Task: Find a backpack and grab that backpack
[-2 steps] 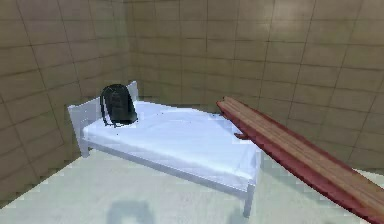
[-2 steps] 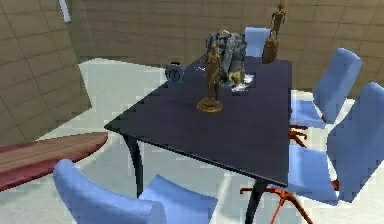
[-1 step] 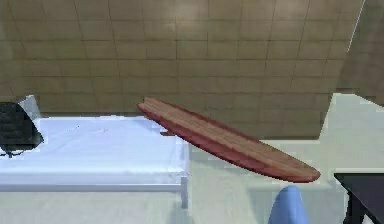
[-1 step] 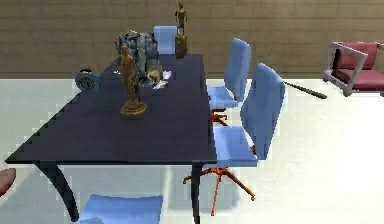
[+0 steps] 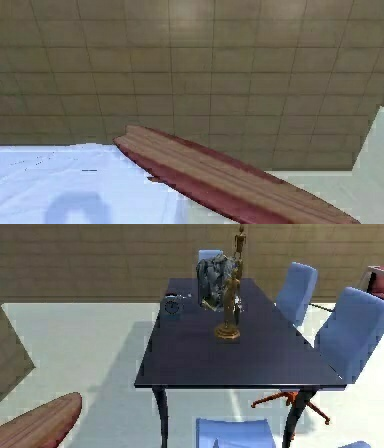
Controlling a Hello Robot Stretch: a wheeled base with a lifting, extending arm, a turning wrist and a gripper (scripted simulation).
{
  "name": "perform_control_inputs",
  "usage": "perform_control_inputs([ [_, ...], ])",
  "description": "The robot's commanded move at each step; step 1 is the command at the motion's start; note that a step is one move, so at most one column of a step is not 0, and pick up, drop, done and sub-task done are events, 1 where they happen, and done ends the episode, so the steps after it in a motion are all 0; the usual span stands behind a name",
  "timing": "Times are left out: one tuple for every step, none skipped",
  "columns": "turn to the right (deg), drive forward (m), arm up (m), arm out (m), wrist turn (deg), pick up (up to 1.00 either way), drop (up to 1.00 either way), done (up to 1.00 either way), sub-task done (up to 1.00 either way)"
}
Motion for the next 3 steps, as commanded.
perform_control_inputs([
  [45.0,0.00,0.00,0.00,0.0,0.00,0.00,0.00,0.00],
  [9.0,0.00,0.00,0.00,0.0,0.00,0.00,0.00,0.00],
  [0.0,0.70,0.00,0.00,0.0,0.00,0.00,0.00,0.00],
])
